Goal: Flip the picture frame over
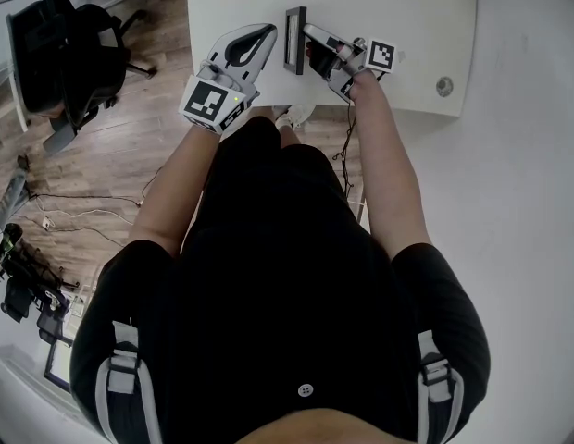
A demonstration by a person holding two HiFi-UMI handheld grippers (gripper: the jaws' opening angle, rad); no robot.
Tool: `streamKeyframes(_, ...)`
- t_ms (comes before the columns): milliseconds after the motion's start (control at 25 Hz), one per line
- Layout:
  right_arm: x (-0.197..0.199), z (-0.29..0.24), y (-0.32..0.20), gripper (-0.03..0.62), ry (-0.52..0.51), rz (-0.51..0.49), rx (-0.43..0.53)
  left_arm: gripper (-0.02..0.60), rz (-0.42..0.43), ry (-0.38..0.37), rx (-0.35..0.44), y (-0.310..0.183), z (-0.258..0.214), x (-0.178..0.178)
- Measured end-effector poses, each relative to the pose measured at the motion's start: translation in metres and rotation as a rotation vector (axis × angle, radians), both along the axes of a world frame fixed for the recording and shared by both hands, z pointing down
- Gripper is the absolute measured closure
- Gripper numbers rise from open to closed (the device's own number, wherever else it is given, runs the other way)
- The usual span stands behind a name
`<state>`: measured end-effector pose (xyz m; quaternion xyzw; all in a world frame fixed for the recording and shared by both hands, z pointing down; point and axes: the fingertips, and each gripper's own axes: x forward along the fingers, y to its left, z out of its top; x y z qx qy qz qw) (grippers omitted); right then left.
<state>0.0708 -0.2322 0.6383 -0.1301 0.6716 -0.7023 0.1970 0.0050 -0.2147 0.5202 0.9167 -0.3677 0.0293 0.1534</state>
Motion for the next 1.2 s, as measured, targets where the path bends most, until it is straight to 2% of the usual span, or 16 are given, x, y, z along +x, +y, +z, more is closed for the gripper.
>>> streamKeyframes(240,0.004,-0.002,-0.003,0.539,0.059,0.004,0.02,0.578,0.0,0.004,0.002,0.001,-0.005,0.0)
streamKeyframes(520,0.017,0.0,-0.008,0.528,0.178,0.029,0.077,0.578,-0.001,0.002,0.011,0.003,-0.011,0.003)
streamKeyframes(720,0.029,0.002,-0.012,0.49,0.238,0.057,0.102,0.578,-0.005,-0.007,0.01,0.007,-0.011,0.005)
streamKeyframes(1040,0.041,0.012,-0.014,0.461,0.423,0.042,0.148,0.578,-0.016,-0.01,0.011,0.011,-0.013,0.006)
streamKeyframes(1200,0.044,0.021,-0.013,0.484,0.51,0.019,0.158,0.578,-0.023,-0.015,0.011,0.012,-0.012,0.005)
